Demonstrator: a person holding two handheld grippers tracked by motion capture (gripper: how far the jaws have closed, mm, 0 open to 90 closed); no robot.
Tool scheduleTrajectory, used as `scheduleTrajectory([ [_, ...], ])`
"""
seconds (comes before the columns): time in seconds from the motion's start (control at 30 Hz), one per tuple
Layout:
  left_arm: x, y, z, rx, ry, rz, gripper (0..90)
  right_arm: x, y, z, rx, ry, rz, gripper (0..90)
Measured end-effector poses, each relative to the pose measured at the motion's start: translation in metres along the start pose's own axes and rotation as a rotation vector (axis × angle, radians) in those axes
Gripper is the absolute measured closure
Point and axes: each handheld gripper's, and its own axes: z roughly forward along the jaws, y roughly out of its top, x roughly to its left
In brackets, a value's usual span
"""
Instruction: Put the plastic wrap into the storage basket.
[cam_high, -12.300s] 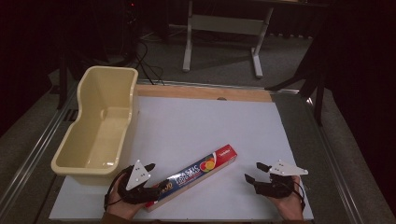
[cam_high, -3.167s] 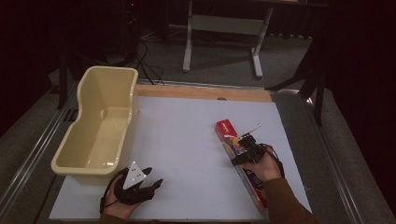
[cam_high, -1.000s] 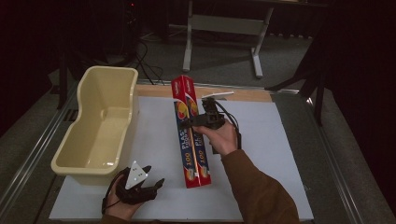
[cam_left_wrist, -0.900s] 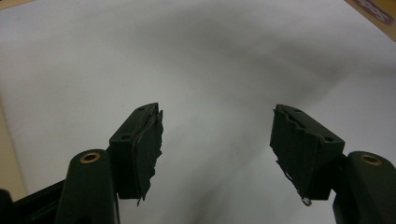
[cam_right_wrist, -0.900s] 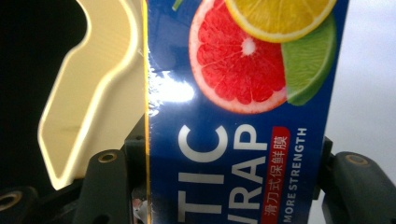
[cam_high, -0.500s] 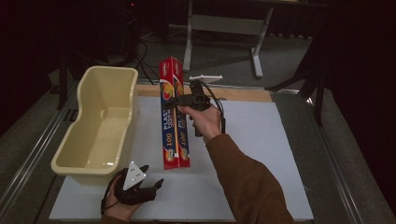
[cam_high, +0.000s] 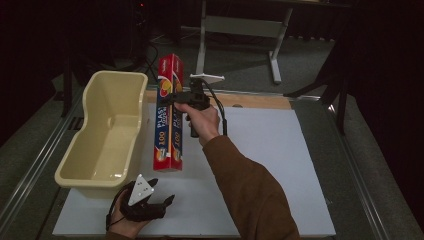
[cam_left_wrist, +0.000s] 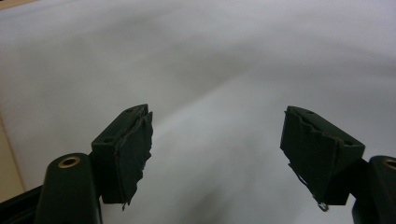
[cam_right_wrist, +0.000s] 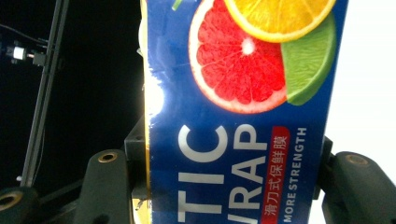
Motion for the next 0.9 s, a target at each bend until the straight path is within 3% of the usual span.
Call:
scheduleTrajectory([
  [0.17, -0.001, 0.001, 0.0, -0.002, -0.01, 0.007, 25.1, 0.001, 0.003, 0.011, 0.008, 0.036, 0.051, 39.7],
  [0.27, 0.0, 0.001, 0.0, -0.001, -0.013, 0.007, 25.0, 0.004, 0.006, 0.014, 0.0, 0.018, 0.041, 39.7],
  [0.53, -0.002, 0.002, 0.001, 0.0, -0.033, 0.013, 25.0, 0.015, 0.01, 0.021, -0.026, 0.048, 0.059, 39.7],
  [0.73, -0.003, 0.002, 0.0, -0.006, -0.043, 0.015, 25.0, 0.026, 0.014, 0.031, -0.03, 0.035, 0.05, 39.7],
  [0.9, -0.002, 0.002, 0.0, -0.008, -0.045, 0.014, 25.0, 0.031, 0.012, 0.042, -0.032, 0.06, 0.074, 39.6],
])
